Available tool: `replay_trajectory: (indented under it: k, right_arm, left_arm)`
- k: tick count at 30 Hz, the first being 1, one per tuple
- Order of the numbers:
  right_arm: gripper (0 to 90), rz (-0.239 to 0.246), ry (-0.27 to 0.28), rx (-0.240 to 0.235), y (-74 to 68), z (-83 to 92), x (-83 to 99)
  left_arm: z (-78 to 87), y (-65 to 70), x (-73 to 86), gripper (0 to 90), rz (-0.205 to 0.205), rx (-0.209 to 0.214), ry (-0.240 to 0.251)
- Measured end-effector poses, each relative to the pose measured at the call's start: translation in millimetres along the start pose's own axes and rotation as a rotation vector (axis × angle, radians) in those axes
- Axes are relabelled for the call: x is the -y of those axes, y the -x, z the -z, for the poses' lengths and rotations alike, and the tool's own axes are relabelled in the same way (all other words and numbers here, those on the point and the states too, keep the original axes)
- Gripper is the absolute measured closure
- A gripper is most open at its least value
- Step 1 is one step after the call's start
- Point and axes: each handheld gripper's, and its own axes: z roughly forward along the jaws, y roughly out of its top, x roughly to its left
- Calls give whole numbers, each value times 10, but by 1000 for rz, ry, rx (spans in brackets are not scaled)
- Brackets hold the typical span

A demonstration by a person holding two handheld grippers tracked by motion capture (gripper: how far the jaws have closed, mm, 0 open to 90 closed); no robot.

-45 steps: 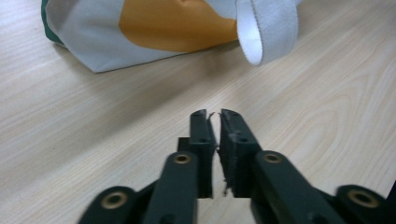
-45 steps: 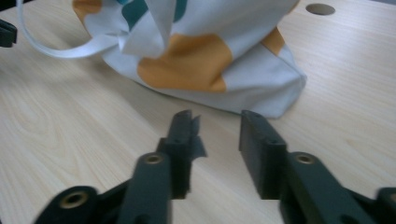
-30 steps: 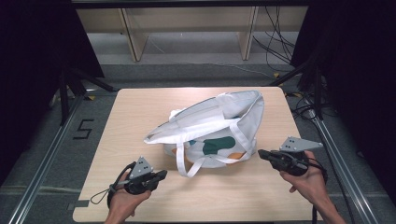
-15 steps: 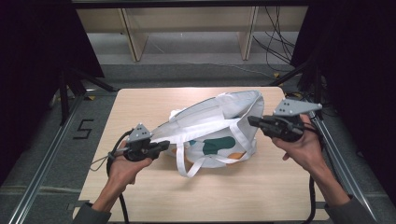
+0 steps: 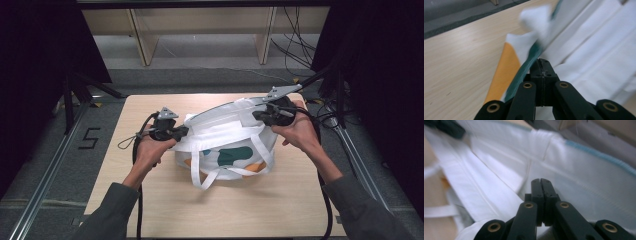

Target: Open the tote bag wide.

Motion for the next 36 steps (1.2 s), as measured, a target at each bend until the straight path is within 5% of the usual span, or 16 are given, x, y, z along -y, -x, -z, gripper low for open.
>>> replay_trajectory:
  k: [5, 8, 10, 11, 12, 15, 19, 22, 25, 29, 33, 34, 36]
  right_arm:
    - [900, -48, -137, 20, 151, -406, 314]
    - [900, -57, -195, 5, 200, -598, 534]
    - [900, -97, -188, -3, 205, -664, 629]
    - [900, -113, -189, -5, 205, -712, 703]
    - [900, -119, -196, -17, 211, -749, 780]
    - [900, -176, -153, -33, 250, -779, 916]
    - [900, -165, -165, -26, 218, -613, 758]
    - [900, -126, -41, -54, 148, -526, 513]
    - [900, -93, -1, -72, 83, -660, 303]
    - [900, -72, -135, -69, 11, -921, 239]
    - [900, -106, -110, -165, -55, -779, 324]
    - [900, -127, -158, -201, -128, -690, 369]
    - [900, -68, -204, -223, -299, -682, 518]
  left_arm:
    - [-318, -134, 99, 894, 56, -9, -45]
    - [-416, -158, 162, 894, 44, -4, -72]
    - [-490, -209, 241, 895, 97, 3, -84]
    - [-554, -236, 309, 896, 165, 11, -60]
    - [-561, -250, 314, 895, 170, 14, -45]
    - [-559, -216, 242, 896, 148, -11, -97]
    - [-408, -139, 151, 894, 81, -16, -76]
    - [-276, -17, -5, 893, 58, 2, 23]
    - [-386, 158, -161, 891, -3, 41, -21]
    - [-667, 285, -245, 891, 11, 92, -88]
    - [-852, 252, -234, 893, 27, 80, -117]
    - [-890, 239, -228, 893, 33, 81, -121]
    - [-941, 218, -223, 894, 62, 86, -126]
